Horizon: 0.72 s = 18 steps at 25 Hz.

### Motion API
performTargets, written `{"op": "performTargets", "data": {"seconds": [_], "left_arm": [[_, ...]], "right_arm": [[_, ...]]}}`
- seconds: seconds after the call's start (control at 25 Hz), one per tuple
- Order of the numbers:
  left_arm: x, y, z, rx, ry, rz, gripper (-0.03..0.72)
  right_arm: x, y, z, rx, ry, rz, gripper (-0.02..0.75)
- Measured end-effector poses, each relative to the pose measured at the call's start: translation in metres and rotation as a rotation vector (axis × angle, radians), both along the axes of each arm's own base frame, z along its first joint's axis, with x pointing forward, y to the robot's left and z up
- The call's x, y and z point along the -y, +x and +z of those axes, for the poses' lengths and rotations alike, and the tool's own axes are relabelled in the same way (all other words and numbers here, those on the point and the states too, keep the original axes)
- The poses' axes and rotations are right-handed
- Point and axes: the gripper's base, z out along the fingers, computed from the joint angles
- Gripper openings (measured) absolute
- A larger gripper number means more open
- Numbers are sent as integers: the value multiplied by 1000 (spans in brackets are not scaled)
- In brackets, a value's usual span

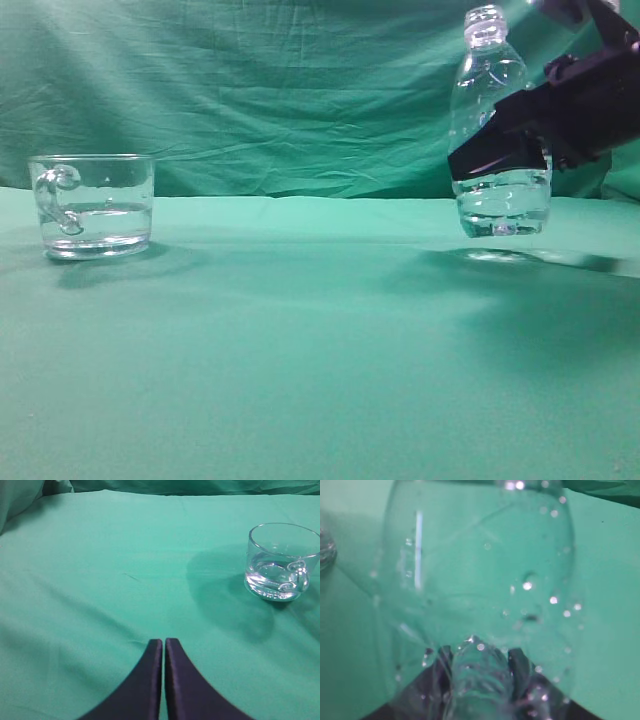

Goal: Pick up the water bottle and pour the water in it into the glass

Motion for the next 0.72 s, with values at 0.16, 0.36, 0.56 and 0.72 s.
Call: {"op": "performTargets", "data": {"seconds": [0.16, 0.36, 0.56, 0.72], "left_arm": [[0, 0, 0, 0, 0, 0, 0], [0, 0, 0, 0, 0, 0, 0], [0, 0, 0, 0, 0, 0, 0], [0, 0, 0, 0, 0, 0, 0]], "right_arm": [[-3, -1, -6, 5, 24, 37, 269], [-4, -2, -11, -5, 24, 54, 269], [-5, -3, -11, -1, 27, 69, 370], [-5, -3, -10, -29, 57, 56, 533]]}}
